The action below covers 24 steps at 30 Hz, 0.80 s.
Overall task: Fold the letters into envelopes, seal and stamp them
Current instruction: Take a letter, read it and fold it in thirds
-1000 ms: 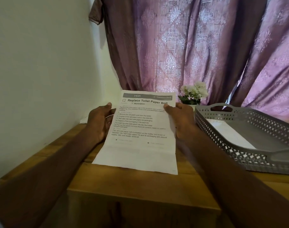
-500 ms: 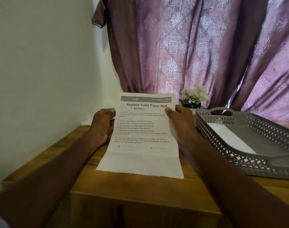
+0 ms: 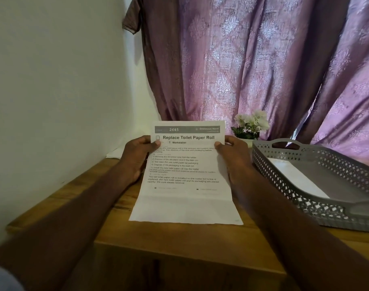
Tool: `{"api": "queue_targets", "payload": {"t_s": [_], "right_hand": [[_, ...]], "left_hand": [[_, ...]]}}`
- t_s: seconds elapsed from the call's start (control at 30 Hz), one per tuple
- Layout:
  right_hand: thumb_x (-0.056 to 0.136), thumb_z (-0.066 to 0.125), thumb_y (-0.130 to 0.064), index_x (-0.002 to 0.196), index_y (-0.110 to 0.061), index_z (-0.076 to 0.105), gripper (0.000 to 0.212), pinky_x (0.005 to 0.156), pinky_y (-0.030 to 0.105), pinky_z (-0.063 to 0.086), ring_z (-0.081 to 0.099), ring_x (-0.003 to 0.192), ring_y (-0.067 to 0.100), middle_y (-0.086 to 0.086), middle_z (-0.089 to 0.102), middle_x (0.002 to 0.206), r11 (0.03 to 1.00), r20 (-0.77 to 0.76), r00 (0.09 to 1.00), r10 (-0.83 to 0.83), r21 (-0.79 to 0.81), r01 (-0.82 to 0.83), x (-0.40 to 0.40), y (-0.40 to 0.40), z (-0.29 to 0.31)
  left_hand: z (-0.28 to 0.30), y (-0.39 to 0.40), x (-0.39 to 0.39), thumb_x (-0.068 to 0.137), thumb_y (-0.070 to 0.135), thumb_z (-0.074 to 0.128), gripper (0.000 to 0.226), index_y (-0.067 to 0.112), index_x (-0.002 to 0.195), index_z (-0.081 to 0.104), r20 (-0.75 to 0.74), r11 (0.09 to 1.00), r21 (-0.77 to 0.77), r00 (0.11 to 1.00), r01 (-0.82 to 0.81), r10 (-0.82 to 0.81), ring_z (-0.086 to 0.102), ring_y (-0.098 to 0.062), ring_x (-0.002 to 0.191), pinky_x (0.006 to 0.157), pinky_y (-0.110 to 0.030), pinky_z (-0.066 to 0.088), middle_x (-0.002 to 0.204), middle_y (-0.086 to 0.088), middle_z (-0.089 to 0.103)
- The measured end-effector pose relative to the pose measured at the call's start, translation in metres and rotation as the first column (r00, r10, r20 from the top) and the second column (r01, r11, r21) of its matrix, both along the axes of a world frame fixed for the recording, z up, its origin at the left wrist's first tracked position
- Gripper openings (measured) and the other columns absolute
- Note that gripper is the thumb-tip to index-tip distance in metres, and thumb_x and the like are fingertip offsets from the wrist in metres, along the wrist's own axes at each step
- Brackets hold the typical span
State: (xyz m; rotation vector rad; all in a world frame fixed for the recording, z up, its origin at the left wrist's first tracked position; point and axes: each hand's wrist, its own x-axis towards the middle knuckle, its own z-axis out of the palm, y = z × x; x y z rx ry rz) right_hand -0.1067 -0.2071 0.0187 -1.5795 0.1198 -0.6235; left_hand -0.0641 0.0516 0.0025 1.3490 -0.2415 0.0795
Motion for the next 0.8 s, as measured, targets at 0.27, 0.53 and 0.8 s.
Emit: {"api": "queue_targets", "payload": {"t_s": [0.27,0.53,0.8], "right_hand": [[0.082,0.057,0.001,0.078,-0.023,0.082,0.035,0.078,0.04,0.064,0.074,0.094,0.032,0.001,0.08,0.084,0.984,-0.033,0.996,0.082,0.159,-0.076,-0.015,0.006,0.009],[0.084,0.047,0.004,0.109,-0.001,0.073,0.037,0.037,0.021,0.047,0.068,0.047,0.016,0.003,0.07,0.059,0.921,-0.024,0.97,0.244,0.32,-0.223,-0.041,0.014,0.016],[0.091,0.047,-0.012,0.115,-0.017,0.075,0.037,0.053,0.024,0.05,0.064,0.081,0.024,0.007,0.074,0.094,0.929,-0.043,0.978,0.204,0.325,-0.179,-0.037,0.011,0.018]], "left_hand": [[0.0,0.0,0.0,0.098,-0.001,0.052,0.029,0.016,0.081,0.068,-0.013,0.994,-0.044,0.995,-0.099,0.099,0.072,-0.036,0.091,0.08,-0.042,0.061,0.094,-0.018,0.074],[0.001,0.003,0.001,0.093,0.043,0.069,0.035,0.011,0.107,0.074,-0.118,0.996,-0.076,0.993,-0.038,0.029,0.074,-0.031,0.081,0.084,-0.046,0.056,0.096,-0.014,0.078],[-0.003,0.004,0.005,0.087,0.01,0.071,0.014,0.015,0.092,0.084,-0.053,0.987,-0.091,0.991,-0.131,0.126,0.072,-0.033,0.092,0.091,-0.047,0.058,0.095,-0.013,0.08]]}}
